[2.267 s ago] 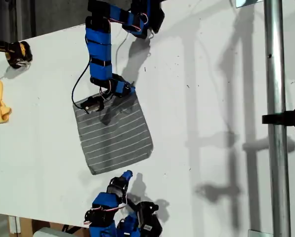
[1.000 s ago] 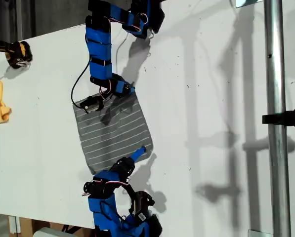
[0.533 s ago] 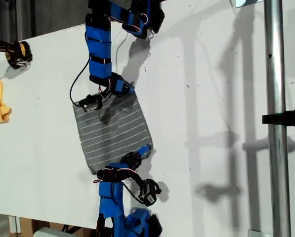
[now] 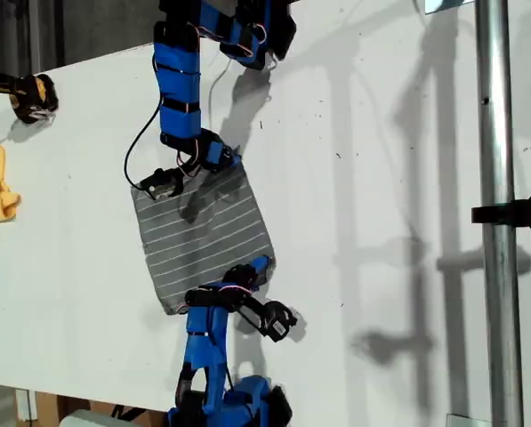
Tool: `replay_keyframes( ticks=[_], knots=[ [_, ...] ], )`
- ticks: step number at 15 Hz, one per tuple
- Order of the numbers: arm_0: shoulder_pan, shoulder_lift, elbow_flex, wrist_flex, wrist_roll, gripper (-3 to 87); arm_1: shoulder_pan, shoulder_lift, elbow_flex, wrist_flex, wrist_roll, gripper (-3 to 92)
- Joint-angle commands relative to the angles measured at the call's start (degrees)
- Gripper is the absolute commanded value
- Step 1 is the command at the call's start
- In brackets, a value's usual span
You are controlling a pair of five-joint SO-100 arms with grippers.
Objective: Grasp corners of a towel and fold twice.
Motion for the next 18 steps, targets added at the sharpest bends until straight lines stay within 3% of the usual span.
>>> replay_keyframes(
  ticks=[1, 4, 7, 11, 15, 18],
  knots=[
    [-0.35, -0.79, -2.99, 0.0, -1.49, 24.1, -0.26, 4.83, -0.44, 0.35, 0.62, -0.1],
    [-0.18, -4.57, -7.12, 2.11, -2.11, 15.1, -0.09, 5.1, -0.44, 0.35, 0.53, -0.1],
    [0.0, -7.65, -11.6, 4.75, -1.76, -2.1, -0.09, 5.71, 0.0, 0.35, 0.53, -0.1],
    [1.85, -7.65, -18.46, 11.87, -0.44, -2.2, -0.7, 8.26, -0.18, 1.85, 0.62, -0.1],
    [5.36, -4.66, -30.67, 20.92, 4.22, -2.2, -4.13, 19.78, -2.9, 10.02, 1.93, -0.1],
    [7.12, 1.41, -30.85, 23.2, 5.36, -2.2, -8.53, 27.33, -6.42, 16.7, 3.43, -0.2]
  ],
)
